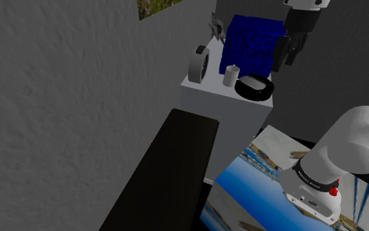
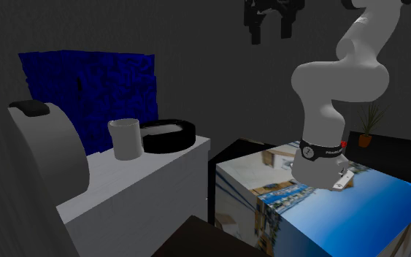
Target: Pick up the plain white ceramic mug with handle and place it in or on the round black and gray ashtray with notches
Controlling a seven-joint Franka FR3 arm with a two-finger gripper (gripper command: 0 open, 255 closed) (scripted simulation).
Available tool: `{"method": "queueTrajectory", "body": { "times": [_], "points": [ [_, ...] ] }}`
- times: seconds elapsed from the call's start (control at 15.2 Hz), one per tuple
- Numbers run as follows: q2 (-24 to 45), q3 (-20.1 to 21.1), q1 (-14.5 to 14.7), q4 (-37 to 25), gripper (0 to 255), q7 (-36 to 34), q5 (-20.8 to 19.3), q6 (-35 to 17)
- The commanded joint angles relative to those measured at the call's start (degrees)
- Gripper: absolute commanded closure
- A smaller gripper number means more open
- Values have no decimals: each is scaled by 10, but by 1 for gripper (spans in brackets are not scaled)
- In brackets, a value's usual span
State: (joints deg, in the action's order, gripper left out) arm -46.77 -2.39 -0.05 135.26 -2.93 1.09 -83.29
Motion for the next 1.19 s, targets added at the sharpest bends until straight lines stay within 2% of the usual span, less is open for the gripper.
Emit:
{"method": "queueTrajectory", "body": {
  "times": [0.0, 0.53, 1.12],
  "points": [
    [0, 0, 0, 0, 0, 0, 0, 0],
    [118, -36, -17, 10, 0, 29, -31, -147],
    [284, -76, -31, -38, 0, 59, -42, -289]
  ]
}}
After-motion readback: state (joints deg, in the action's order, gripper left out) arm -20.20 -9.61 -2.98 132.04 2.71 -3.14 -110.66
